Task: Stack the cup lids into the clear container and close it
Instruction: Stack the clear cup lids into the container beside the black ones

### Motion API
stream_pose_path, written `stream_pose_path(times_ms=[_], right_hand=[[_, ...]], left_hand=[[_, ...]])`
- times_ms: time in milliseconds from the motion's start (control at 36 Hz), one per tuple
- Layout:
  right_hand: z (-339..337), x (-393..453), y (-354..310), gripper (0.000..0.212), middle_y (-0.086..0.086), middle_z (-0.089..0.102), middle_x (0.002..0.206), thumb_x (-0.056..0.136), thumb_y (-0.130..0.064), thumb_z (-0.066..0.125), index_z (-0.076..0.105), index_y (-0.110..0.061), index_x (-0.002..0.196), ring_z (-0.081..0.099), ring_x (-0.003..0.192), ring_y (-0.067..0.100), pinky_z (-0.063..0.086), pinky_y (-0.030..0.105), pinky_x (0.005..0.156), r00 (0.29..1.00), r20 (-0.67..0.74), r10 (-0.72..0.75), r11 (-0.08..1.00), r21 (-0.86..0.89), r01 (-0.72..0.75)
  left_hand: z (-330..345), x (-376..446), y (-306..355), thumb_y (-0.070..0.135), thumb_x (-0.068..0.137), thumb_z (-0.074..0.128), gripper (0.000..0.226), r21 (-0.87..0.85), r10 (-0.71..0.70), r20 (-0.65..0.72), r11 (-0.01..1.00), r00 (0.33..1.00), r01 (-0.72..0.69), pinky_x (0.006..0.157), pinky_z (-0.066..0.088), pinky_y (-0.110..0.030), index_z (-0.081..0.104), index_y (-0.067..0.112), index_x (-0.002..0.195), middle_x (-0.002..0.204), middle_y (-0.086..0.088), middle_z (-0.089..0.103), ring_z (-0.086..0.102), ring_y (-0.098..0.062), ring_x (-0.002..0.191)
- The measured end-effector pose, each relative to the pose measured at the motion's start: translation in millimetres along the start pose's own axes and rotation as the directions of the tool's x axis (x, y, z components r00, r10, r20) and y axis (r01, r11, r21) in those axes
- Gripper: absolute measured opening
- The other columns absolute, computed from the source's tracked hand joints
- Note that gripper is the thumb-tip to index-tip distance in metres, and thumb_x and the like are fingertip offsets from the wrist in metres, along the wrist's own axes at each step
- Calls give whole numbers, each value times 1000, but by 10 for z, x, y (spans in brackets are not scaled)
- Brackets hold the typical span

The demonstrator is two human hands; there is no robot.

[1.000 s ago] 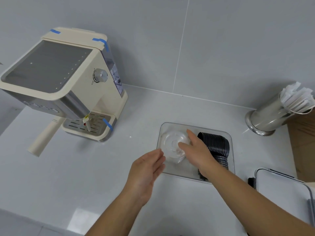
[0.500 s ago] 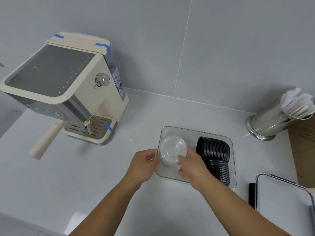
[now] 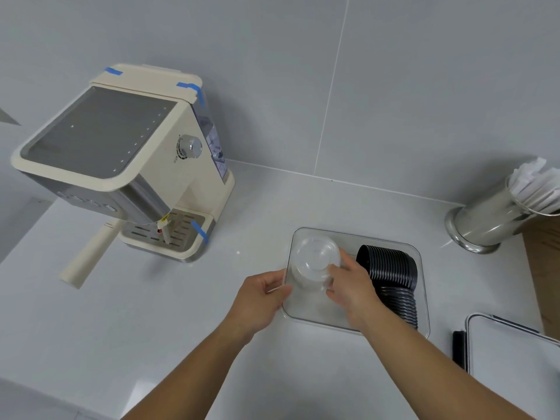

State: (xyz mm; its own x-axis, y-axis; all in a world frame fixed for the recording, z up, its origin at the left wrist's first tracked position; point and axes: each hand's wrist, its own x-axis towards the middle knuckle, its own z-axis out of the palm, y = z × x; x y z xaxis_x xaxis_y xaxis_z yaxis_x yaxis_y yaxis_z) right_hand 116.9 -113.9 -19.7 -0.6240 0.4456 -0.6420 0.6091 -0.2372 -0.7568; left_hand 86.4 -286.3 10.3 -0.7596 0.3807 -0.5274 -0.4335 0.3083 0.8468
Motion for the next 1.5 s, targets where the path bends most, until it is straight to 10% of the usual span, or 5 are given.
stream_pose_path(times_ms=[139, 583, 833, 1278, 1500], right_hand=[[-41, 13, -68, 30, 3, 64, 109, 84, -16, 64, 63, -30, 111, 61, 93, 23, 53, 36, 85, 990, 72, 118, 988, 89, -124], [214, -6, 3, 24, 5, 58, 88, 80, -22, 71, 48, -19, 85, 58, 73, 18, 57, 46, 89, 965, -160, 208, 965, 196, -175], [86, 44, -50, 51, 0, 62, 107, 73, -36, 69, 54, -24, 120, 62, 93, 19, 54, 40, 85, 990, -48, 135, 987, -84, -139], [77, -13, -85, 76, 3, 65, 97, 48, -59, 70, 54, -16, 110, 66, 80, 21, 59, 44, 85, 986, -81, 148, 984, -91, -155], [-118, -197, -144, 55, 4, 57, 118, 80, -46, 70, 51, -13, 118, 62, 102, 22, 55, 31, 84, 980, 26, 197, 980, -13, -197]], left_hand=[[5, 12, -18, 8, 93, 62, 34, -16, -12, -4, 1000, 1000, 12, 79, 57, -18, 73, 41, 98, 90, 23, 77, 71, 6, 82], [9, 18, -26, 7, 92, 62, 37, -47, -14, -2, 999, 1000, 14, 89, 56, -33, 73, 42, 94, 94, 15, 78, 71, -2, 84], [9, 14, -22, 9, 93, 63, 34, -62, -22, 1, 998, 1000, 22, 83, 57, -25, 73, 42, 95, 93, 20, 77, 72, 3, 84], [22, -8, 5, 9, 93, 63, 31, -41, -33, -13, 999, 999, 32, 84, 59, -30, 75, 37, 96, 97, 18, 77, 73, -5, 90], [45, -11, -14, 9, 92, 63, 32, -12, -22, -39, 1000, 999, 21, 82, 60, -31, 74, 39, 95, 96, 20, 77, 73, -3, 89]])
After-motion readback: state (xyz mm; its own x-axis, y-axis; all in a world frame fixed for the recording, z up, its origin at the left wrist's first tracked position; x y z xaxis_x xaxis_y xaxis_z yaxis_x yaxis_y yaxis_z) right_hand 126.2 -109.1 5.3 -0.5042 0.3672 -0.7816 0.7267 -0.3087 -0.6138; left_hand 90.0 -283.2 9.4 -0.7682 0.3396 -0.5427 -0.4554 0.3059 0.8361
